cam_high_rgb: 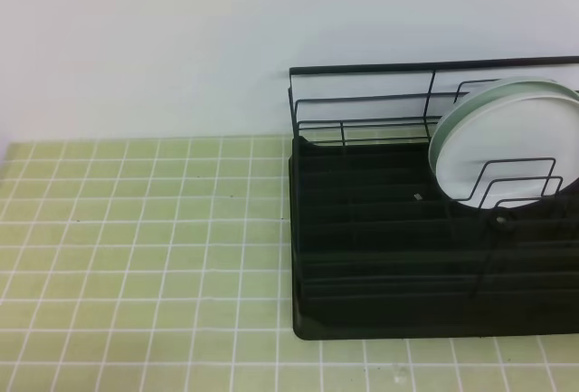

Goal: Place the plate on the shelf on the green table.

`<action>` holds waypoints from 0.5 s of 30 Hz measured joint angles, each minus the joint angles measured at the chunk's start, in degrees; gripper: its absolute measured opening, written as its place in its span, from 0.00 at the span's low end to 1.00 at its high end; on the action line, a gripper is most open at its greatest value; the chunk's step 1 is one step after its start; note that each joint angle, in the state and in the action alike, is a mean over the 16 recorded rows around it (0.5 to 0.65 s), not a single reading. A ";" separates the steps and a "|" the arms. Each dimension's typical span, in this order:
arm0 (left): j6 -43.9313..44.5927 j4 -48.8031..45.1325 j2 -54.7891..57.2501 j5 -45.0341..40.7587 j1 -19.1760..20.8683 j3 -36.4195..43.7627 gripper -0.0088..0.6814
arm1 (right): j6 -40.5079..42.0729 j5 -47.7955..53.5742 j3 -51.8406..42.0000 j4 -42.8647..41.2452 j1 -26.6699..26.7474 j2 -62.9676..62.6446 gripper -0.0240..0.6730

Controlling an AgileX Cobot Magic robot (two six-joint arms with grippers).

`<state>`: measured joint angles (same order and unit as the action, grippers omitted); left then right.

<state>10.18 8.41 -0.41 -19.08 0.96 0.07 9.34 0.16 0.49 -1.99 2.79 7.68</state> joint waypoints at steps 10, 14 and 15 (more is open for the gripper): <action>0.00 0.09 0.00 0.03 0.00 0.00 0.01 | -4.50 14.77 -2.60 -0.34 -0.04 -9.06 0.03; 0.00 0.13 0.00 0.03 0.00 0.00 0.01 | -5.33 17.65 -2.56 -0.32 -0.04 -9.60 0.03; 0.00 0.14 0.00 0.03 0.00 0.00 0.01 | -5.52 18.11 -2.56 -0.31 -0.04 -9.59 0.03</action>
<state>10.18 8.55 -0.41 -19.05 0.96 0.07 3.82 18.27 -2.07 -2.30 2.76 -1.91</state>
